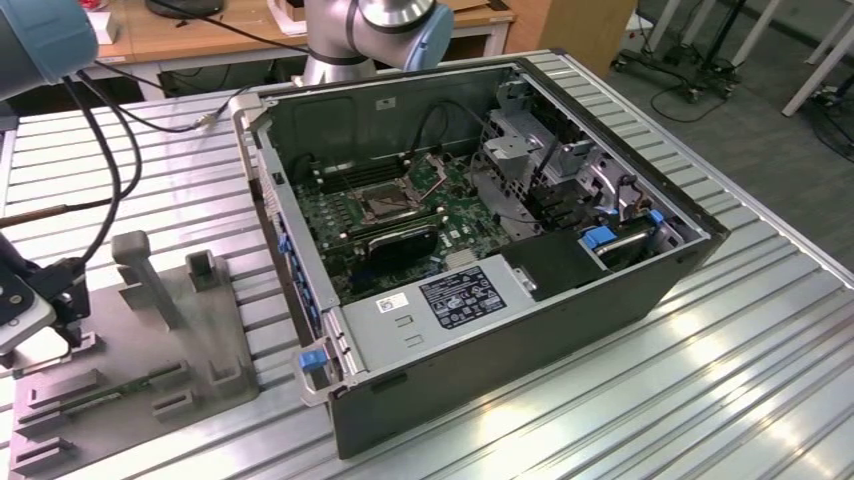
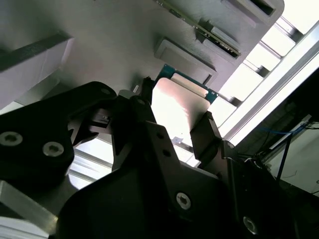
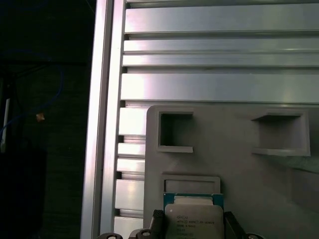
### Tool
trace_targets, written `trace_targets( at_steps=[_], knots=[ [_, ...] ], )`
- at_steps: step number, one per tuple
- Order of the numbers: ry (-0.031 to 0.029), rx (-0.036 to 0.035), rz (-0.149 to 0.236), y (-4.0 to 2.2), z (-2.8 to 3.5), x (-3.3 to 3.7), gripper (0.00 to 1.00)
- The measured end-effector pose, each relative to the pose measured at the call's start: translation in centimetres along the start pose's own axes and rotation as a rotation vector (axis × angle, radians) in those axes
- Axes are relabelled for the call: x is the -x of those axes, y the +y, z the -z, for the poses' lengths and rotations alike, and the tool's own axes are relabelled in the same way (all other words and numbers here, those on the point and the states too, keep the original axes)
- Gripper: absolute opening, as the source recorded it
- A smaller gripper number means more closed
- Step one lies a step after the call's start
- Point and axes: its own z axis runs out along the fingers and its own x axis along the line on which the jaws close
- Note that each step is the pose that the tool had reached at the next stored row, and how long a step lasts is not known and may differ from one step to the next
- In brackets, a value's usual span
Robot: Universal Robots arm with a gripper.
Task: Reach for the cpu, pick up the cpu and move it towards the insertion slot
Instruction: 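Pick up the cpu and move it towards the insertion slot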
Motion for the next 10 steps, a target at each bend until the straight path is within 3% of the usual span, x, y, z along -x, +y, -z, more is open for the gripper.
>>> trace_targets(
  at_steps=[6, 10],
  knots=[
    [0.0001, -0.0001, 0.0, 0.0, 0.03, 0.04, 0.54],
    [0.0001, -0.0001, 0.0, 0.02, 0.51, 0.04, 0.54]
  ],
)
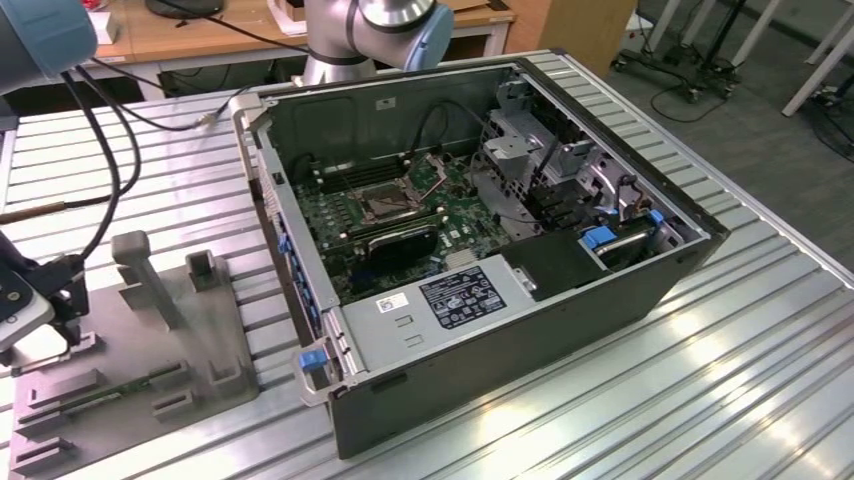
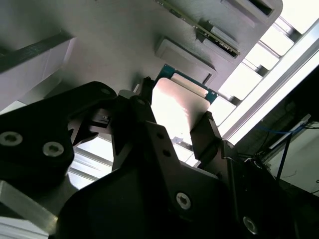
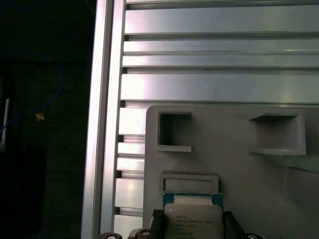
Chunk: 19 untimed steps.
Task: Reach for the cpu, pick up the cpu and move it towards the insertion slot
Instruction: 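Pick up the cpu and move it towards the insertion slot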
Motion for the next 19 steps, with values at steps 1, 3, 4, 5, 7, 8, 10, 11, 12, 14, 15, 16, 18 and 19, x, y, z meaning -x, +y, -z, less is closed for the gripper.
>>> trace_targets(
  at_steps=[1, 3, 4, 5, 7, 8, 10, 11, 12, 14, 15, 16, 18, 19],
  knots=[
    [0.0001, 0.0, 0.0, 0.01, 0.18, 0.0, 0.54],
    [0.0, 0.0, 0.0, 0.02, 0.42, 0.0, 0.54],
    [-0.0002, 0.0002, 0.0, 0.02, 0.42, 0.0, 0.54],
    [-0.0002, 0.0001, 0.0, 0.02, 0.42, 0.0, 0.54],
    [0.0001, -0.0001, 0.0, 0.02, 0.44, 0.0, 0.54],
    [0.0, -0.0001, 0.0, 0.02, 0.44, 0.0, 0.54],
    [0.0, -0.0002, 0.0, 0.02, 0.44, 0.0, 0.54],
    [-0.0001, -0.0001, 0.0, 0.02, 0.43, 0.03, 0.54],
    [0.0001, -0.0002, 0.0, 0.02, 0.44, 0.08, 0.54],
    [0.0, -0.0002, 0.0, 0.01, 0.44, 0.17, 0.54],
    [0.0, -0.0001, 0.0, 0.01, 0.43, 0.21, 0.54],
    [-0.0001, -0.0001, 0.0, 0.01, 0.43, 0.23, 0.54],
    [0.0, -0.0002, 0.0, 0.01, 0.43, 0.23, 0.54],
    [0.0, -0.0002, 0.0, 0.01, 0.43, 0.23, 0.54]
  ],
)
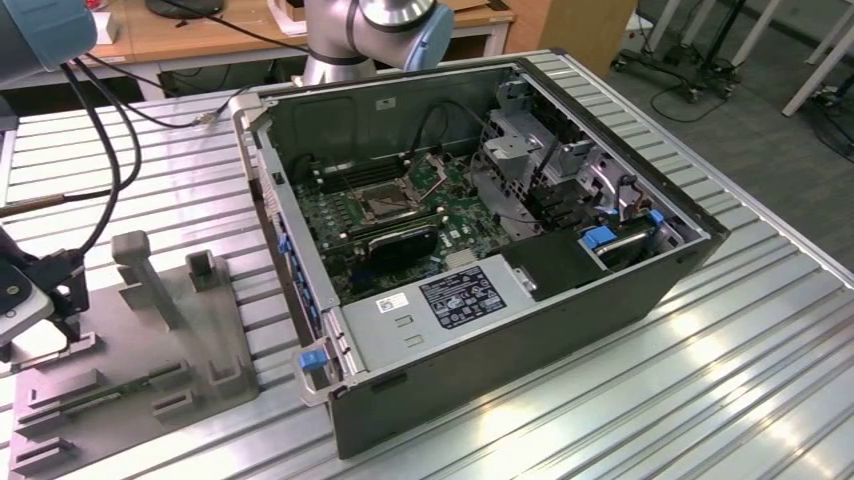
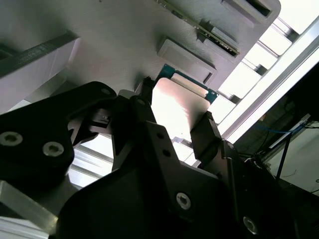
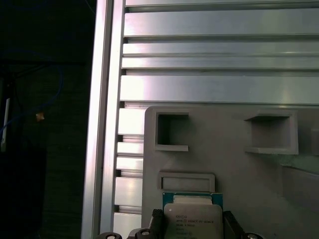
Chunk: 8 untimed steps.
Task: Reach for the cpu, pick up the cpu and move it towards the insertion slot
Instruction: 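Pick up the cpu and move it towards the insertion slot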
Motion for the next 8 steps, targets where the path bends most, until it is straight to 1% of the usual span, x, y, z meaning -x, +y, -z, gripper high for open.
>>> trace_targets(
  at_steps=[3, 8],
  knots=[
    [0.0001, -0.0009, 0.0, 0.0, 0.1, 0.01, 0.54],
    [0.0, -0.0011, 0.0, 0.02, 0.53, 0.01, 0.54]
  ],
)
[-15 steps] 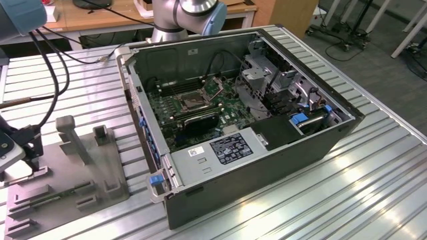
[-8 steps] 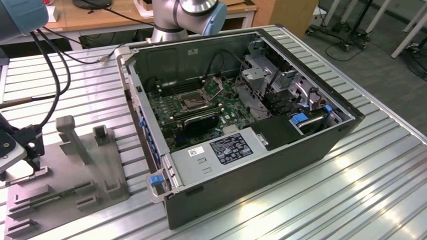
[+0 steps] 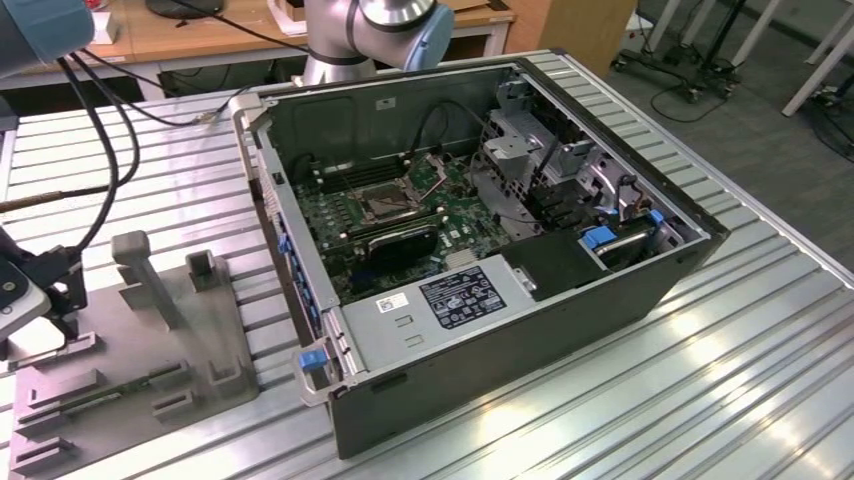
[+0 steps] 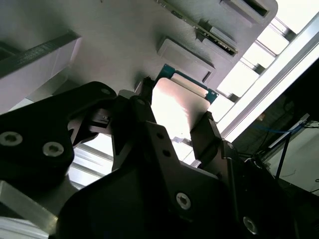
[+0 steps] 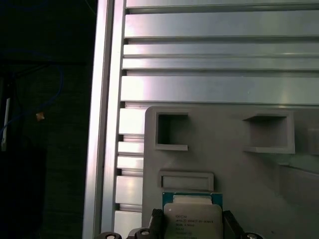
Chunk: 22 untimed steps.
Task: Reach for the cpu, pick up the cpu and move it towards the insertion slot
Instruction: 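Pick up the cpu and move it towards the insertion slot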
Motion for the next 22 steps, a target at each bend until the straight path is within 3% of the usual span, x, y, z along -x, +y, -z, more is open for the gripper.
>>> trace_targets(
  at_steps=[8, 22],
  knots=[
    [0.0001, -0.0035, 0.0, 0.04, 1.06, 0.0, 0.54],
    [0.0002, -0.0064, 0.0, 0.08, 2.09, 0.0, 0.54]
  ],
)
